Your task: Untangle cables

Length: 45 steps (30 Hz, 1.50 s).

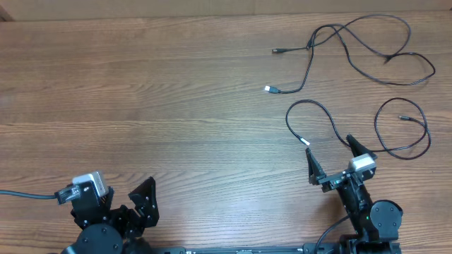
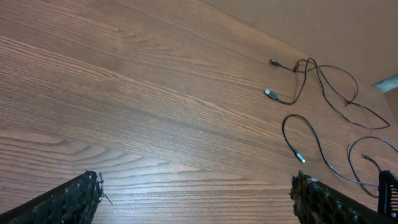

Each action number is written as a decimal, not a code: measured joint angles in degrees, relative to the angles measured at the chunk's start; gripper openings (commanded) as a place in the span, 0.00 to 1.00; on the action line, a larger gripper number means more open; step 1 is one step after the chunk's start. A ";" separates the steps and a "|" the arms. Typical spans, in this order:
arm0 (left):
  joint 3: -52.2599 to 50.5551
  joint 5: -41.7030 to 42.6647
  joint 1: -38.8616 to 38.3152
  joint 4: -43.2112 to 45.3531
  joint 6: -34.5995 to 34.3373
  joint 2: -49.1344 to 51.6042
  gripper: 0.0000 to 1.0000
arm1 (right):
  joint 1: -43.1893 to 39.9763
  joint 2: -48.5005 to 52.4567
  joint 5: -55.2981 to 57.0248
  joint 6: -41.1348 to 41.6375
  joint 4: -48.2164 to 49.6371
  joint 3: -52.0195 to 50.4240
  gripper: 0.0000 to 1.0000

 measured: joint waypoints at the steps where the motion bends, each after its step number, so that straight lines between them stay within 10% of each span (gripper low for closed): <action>1: 0.00 0.00 0.00 0.00 0.00 0.00 0.99 | 0.02 0.00 0.07 -0.63 -0.68 0.00 1.00; 45: 0.00 0.00 0.00 0.00 0.00 0.00 0.99 | 0.00 0.00 5.64 1.68 -2.64 0.00 1.00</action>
